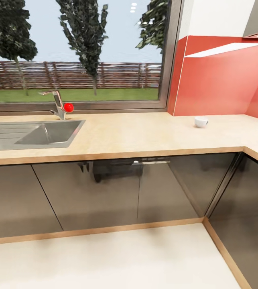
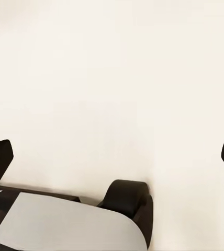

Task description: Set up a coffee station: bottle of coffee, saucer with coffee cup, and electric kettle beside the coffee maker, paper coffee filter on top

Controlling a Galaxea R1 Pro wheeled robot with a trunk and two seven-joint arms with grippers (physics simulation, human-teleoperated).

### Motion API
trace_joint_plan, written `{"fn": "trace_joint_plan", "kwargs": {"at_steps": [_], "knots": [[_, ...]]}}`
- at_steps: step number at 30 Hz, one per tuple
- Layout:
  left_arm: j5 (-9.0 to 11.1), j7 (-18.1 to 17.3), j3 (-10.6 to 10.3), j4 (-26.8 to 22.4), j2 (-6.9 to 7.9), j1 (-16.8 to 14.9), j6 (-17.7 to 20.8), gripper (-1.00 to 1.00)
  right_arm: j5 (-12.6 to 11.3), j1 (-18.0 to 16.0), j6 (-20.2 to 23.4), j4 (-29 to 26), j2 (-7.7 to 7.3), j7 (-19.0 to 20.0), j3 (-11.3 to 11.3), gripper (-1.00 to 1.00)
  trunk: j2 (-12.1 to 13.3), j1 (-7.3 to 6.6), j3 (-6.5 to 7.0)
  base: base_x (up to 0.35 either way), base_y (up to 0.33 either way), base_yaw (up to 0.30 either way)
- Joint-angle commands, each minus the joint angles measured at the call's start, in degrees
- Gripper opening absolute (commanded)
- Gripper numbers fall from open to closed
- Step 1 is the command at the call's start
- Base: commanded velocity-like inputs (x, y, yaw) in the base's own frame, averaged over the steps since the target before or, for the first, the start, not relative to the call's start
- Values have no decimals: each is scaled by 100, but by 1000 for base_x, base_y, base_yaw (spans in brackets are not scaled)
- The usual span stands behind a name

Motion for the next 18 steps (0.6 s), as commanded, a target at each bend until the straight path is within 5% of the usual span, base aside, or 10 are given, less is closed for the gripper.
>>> {"fn": "trace_joint_plan", "kwargs": {"at_steps": [1,3,6,12,18], "knots": [[24,-24,0,9,-24,-4,-12,100,-32,-4,-36,7,-7,7,42,100,-2,-1,-5,0,0,1],[24,-24,5,9,-175,-4,-13,100,-90,-172,-22,-48,-60,-215,-170,100,-2,-1,-5,0,0,0],[24,-18,11,9,-189,-4,-12,100,-161,-616,-14,-113,-3,-246,-484,100,-2,-1,-5,0,0,0],[26,-20,15,295,-190,-4,-22,100,-172,-931,359,-1482,101,-220,-554,100,-2,-1,-5,0,0,0],[24,-23,22,538,-191,-4,-263,100,-155,-974,2054,-3893,19,-201,-587,100,-2,-1,-5,0,0,0]]}}
